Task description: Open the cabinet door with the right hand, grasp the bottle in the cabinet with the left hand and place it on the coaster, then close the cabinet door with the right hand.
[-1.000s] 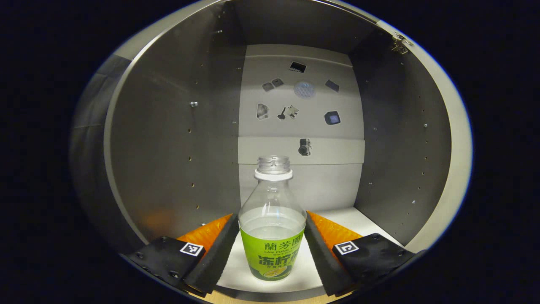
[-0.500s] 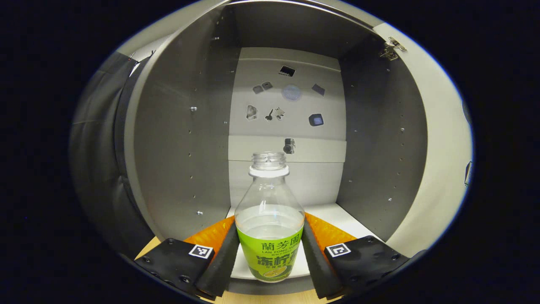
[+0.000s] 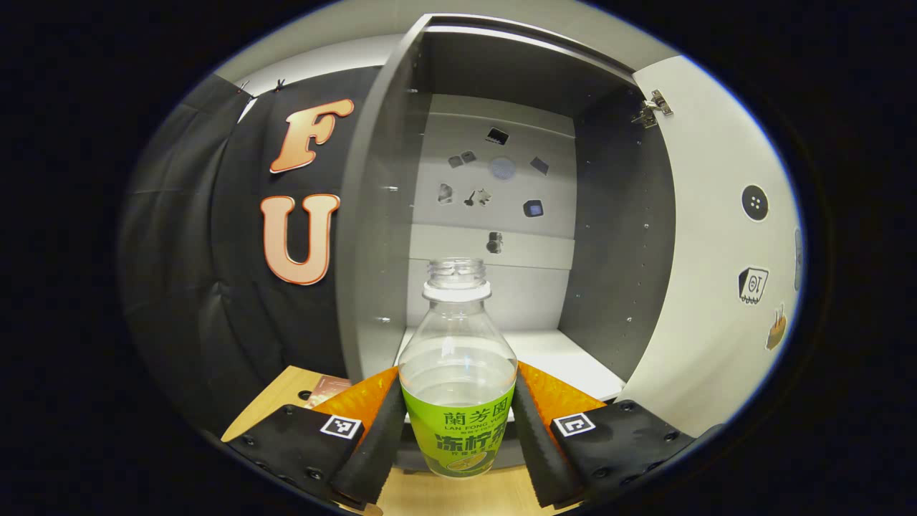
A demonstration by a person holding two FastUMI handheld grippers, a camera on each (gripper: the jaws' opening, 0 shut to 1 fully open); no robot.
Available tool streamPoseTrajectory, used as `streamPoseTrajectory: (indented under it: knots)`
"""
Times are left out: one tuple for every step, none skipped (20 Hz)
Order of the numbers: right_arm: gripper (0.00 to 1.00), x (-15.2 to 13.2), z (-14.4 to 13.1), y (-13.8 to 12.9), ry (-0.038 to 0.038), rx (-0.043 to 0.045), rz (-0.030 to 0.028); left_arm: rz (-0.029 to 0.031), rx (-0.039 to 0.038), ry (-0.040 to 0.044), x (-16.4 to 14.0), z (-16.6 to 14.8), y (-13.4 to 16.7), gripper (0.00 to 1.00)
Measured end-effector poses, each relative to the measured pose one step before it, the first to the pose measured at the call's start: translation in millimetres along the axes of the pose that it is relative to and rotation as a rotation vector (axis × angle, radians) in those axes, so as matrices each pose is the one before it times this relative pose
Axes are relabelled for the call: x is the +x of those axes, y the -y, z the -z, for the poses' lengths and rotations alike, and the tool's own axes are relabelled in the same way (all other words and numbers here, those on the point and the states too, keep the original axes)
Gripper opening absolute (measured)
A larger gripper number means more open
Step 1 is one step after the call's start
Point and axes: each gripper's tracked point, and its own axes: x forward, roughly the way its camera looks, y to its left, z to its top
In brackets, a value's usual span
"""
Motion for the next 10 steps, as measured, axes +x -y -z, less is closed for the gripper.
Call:
streamPoseTrajectory:
  knots:
    - [0.98, 1.20, -0.41, -3.54, 0.00089, -0.00052, -0.00779, -0.02064, 0.00887, -0.00218, -7.78, 5.17, -10.66, 0.82]
    - [0.98, 1.73, 0.47, -3.24, 0.00041, -0.00089, -0.00743, -0.01935, 0.00899, -0.00815, -7.53, 7.71, -10.73, 0.82]
    - [0.98, 1.31, 0.66, -2.59, -0.00053, -0.00117, -0.00595, -0.01896, 0.00508, -0.01198, -6.16, 9.85, -9.71, 0.82]
    - [0.98, 0.35, 1.28, -2.71, -0.00176, -0.00126, -0.00498, -0.01665, 0.00108, -0.01160, -5.02, 9.63, -10.07, 0.82]
    - [0.98, -0.11, 1.93, -1.94, -0.00263, -0.00130, -0.00631, -0.01421, 0.00017, -0.01174, -3.86, 9.72, -9.92, 0.82]
    - [0.98, 1.05, 0.36, -2.48, -0.00253, -0.00025, -0.00560, -0.01234, -0.00936, -0.01788, -4.84, 12.01, -8.00, 0.82]
    - [0.98, 0.33, 0.34, -2.95, -0.00225, -0.00020, -0.00581, -0.00756, 0.00785, -0.01616, -2.98, 12.75, -9.88, 0.82]
    - [0.98, 1.24, 0.01, -2.74, -0.00099, -0.00088, -0.00519, -0.00850, -0.00141, -0.01224, -4.09, 11.49, -7.92, 0.82]
    - [0.93, 0.47, -0.31, -1.83, -0.00050, -0.00194, -0.00369, -0.00840, -0.00307, -0.00967, -1.48, 11.63, -7.95, 0.82]
    - [0.93, 0.91, 0.96, -1.88, 0.00083, -0.00233, -0.00316, -0.00946, -0.00049, -0.00970, 0.01, 10.39, -8.38, 0.82]
